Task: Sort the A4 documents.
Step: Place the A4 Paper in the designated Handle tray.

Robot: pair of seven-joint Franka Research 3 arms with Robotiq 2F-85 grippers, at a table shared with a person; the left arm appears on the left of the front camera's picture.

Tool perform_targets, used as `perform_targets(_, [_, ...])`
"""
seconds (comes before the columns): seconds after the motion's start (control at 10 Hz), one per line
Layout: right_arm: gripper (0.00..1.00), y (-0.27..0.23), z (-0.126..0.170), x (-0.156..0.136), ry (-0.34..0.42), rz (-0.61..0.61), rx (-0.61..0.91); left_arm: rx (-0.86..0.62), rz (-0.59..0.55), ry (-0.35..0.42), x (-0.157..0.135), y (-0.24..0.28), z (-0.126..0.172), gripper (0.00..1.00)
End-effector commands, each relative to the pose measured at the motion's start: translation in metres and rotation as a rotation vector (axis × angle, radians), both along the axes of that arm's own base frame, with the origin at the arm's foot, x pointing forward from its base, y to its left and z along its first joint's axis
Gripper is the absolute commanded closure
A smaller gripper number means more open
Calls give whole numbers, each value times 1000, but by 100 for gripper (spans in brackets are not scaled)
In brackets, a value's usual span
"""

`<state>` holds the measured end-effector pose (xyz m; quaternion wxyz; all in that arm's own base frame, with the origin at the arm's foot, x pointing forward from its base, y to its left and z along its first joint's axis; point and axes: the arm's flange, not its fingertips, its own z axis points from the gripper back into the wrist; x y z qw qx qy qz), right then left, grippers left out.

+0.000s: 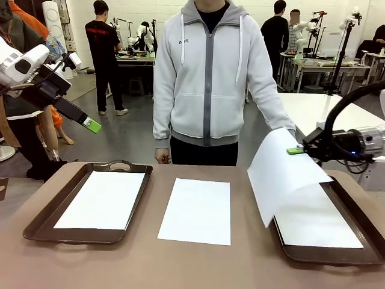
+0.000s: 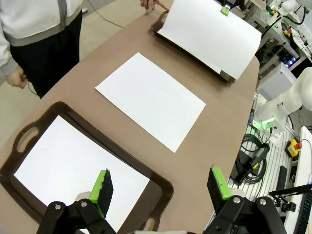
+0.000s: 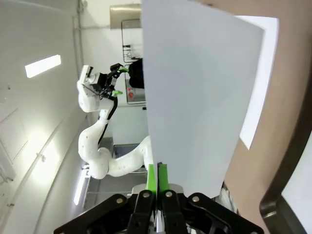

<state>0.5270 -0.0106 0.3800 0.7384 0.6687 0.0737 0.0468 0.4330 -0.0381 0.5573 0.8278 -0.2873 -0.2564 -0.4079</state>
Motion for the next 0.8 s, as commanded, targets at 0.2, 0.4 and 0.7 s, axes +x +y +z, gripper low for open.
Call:
perform_targets(0.2, [99, -46, -49, 22, 29, 119, 26, 2, 2, 0, 0, -1, 1, 0])
perform_targets(0.4, [99, -60, -84, 21, -15, 26, -27, 2, 2, 0, 0, -1, 1, 0])
perform_targets(0.7, [99, -76, -94, 3, -135, -43, -101, 2, 2, 0, 0, -1, 1, 0])
